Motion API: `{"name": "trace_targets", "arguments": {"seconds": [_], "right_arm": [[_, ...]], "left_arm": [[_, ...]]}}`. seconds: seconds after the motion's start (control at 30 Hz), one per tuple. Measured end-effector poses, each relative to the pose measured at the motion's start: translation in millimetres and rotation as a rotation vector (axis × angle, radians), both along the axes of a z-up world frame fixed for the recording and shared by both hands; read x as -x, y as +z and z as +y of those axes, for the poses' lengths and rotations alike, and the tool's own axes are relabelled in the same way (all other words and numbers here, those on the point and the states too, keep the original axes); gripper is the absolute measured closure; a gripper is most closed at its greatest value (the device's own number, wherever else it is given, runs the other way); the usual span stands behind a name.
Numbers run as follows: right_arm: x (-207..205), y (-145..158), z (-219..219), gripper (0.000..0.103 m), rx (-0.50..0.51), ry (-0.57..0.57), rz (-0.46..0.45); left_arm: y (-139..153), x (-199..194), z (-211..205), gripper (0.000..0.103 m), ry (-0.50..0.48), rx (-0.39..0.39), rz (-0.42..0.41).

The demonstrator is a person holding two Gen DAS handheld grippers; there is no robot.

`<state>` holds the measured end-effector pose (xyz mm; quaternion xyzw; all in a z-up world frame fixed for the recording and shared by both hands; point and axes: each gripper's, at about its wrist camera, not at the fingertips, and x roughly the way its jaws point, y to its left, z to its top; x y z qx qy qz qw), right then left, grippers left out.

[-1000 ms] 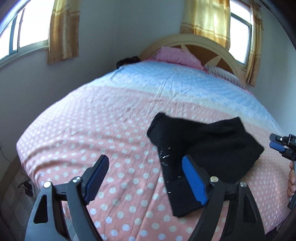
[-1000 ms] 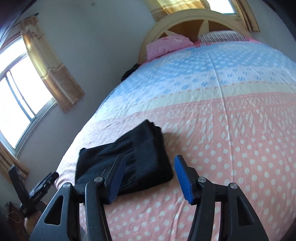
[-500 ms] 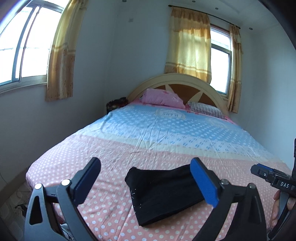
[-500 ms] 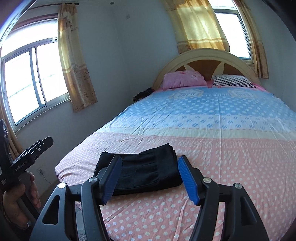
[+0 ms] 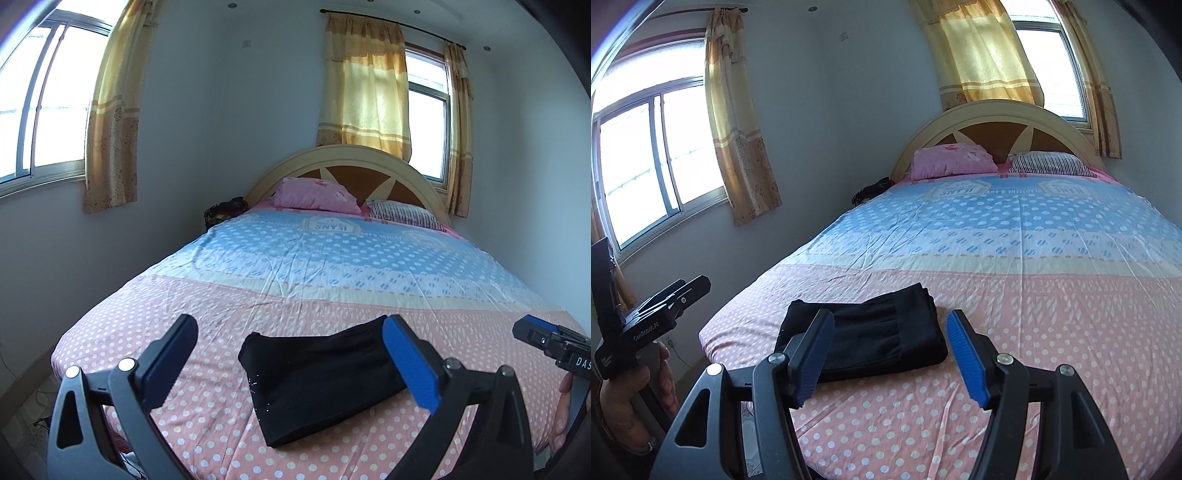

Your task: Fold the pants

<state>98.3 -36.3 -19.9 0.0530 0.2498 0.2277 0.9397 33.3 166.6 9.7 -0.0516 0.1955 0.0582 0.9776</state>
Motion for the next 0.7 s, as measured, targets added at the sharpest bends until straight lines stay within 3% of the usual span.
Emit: {"name": "trace_targets", "arguments": {"seconds": [0.7], "right_arm": [[4.4, -3.9, -2.8, 0.038, 0.009, -0.015, 0.008]], "left_arm": [[-5.1, -0.7, -10.6, 0.0, -0.017, -0.014, 0.017]]}}
